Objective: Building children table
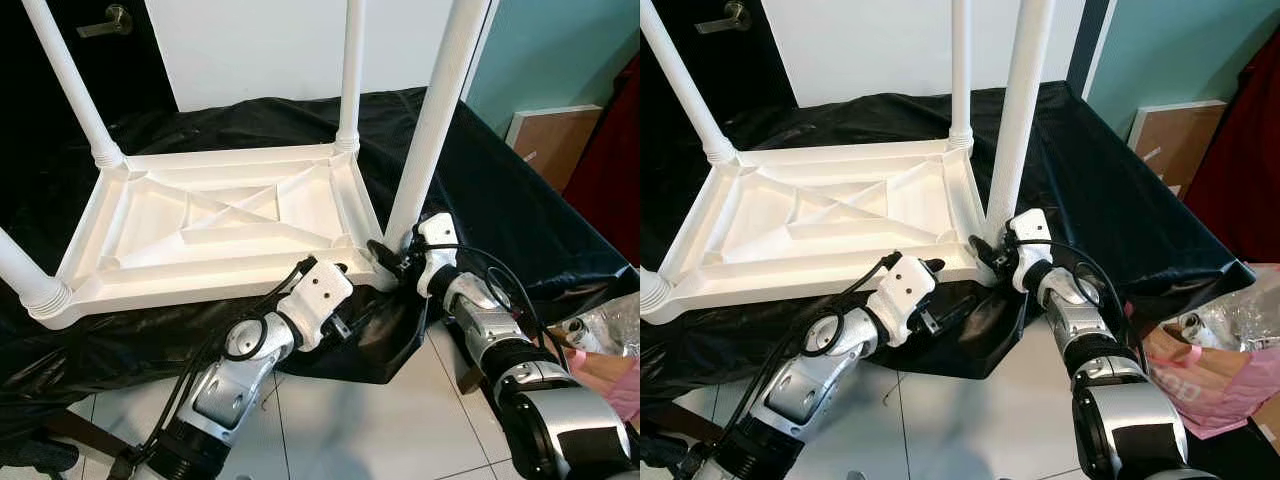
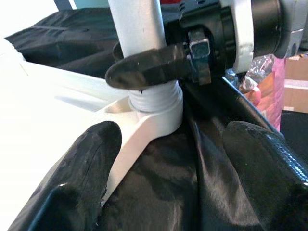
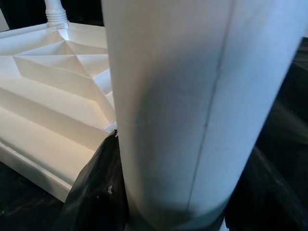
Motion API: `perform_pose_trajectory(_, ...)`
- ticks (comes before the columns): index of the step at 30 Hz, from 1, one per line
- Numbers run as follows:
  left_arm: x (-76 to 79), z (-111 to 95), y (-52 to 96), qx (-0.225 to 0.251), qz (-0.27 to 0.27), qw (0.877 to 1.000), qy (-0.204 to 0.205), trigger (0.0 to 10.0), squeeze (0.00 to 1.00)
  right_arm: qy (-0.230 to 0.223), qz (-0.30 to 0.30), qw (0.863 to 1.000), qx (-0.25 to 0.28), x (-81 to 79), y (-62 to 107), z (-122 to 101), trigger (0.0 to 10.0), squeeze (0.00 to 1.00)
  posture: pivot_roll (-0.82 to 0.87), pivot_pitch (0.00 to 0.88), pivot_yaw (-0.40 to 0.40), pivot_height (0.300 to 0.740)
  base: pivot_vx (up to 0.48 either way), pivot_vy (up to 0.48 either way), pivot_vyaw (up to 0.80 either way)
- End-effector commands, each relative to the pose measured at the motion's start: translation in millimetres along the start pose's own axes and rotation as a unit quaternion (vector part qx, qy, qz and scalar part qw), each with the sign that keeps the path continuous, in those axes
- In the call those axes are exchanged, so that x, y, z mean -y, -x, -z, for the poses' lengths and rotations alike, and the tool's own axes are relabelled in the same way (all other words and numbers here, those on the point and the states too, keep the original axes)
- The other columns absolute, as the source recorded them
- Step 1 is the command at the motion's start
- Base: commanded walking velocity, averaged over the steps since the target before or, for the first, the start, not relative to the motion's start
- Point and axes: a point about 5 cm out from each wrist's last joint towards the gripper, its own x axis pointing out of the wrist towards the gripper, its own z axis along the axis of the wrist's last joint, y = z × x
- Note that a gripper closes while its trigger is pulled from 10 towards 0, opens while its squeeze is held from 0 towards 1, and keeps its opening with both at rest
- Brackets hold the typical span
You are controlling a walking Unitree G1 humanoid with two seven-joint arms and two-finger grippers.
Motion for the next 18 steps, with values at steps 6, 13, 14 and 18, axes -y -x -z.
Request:
perform_pose_trajectory(6,2.7,5,0.3,-0.005,0.013,1.0,0.01,10.0,0.0,-0.041,0.036,0.998,-0.024,-5.5,6.9,19,10.0,0.0,0.02,0.03,-0.036,0.74,0.0,0.0,0.0)
perform_pose_trajectory(13,1.4,10,-3.1,-0.011,0.013,1.0,0.016,10.0,0.0,-0.051,0.113,0.992,-0.036,-12.3,9.1,31,10.0,0.0,-0.01,0.0,-0.03,0.74,0.0,0.0,0.0)
perform_pose_trajectory(14,1.3,11,-3.5,-0.011,0.013,1.0,0.017,10.0,0.0,-0.052,0.117,0.991,-0.036,-12.8,9.2,32,10.0,0.0,-0.01,0.0,-0.03,0.74,0.0,0.0,0.0)
perform_pose_trajectory(18,-3.6,10,-9.2,-0.007,0.008,1.0,0.017,10.0,0.0,-0.068,0.175,0.981,-0.04,-16.7,10.0,38,10.0,0.0,0.0,0.0,-0.037,0.74,0.0,0.0,0.0)
